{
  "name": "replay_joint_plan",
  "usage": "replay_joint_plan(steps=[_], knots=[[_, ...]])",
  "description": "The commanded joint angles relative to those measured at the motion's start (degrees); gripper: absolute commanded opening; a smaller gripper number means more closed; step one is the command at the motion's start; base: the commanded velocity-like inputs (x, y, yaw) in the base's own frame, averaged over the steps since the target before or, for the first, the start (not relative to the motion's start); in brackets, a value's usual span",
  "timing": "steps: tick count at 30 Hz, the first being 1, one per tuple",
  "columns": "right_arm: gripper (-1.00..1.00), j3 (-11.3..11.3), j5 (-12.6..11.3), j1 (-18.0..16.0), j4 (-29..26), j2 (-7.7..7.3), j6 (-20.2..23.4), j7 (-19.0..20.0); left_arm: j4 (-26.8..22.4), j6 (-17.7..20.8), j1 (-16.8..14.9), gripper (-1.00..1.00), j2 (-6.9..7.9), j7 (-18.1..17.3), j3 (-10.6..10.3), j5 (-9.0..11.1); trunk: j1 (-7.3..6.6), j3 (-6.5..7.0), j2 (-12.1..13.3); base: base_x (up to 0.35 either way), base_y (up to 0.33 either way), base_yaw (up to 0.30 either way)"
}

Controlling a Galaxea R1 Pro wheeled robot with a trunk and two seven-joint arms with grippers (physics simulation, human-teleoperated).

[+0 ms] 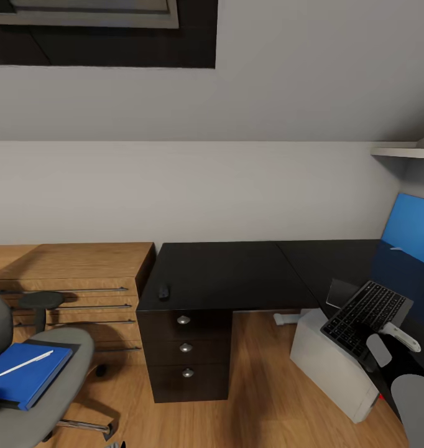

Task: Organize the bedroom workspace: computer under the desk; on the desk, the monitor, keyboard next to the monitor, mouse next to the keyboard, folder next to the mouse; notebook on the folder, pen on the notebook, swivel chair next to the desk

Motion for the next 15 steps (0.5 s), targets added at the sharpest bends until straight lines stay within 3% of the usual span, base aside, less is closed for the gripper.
replay_joint_plan(steps=[1,11,13,15], knots=[[1.0,0.0,-0.5,0.0,-0.9,0.01,0.2,-0.3,0.0,-0.2,0.0,1.0,0.0,0.3,-0.5,0.3,0.0,-0.06,0.0,0.0,0.0,0.0],[1.0,0.0,-0.4,0.0,-5.3,0.07,-1.4,-0.5,0.1,-0.2,0.0,1.0,-0.18,0.4,-0.6,0.3,0.0,-0.06,0.0,0.0,0.0,0.0],[1.0,0.1,0.6,0.0,-5.5,0.33,-3.7,-0.5,0.1,-0.2,0.0,1.0,-0.19,0.4,-0.6,0.2,0.0,-0.06,0.0,0.0,0.0,0.0],[1.0,0.1,3.7,0.0,-6.0,0.92,-6.0,-0.4,0.1,-0.1,0.0,1.0,-0.23,0.4,-0.6,0.2,0.0,-0.06,0.0,0.0,0.0,0.0]])
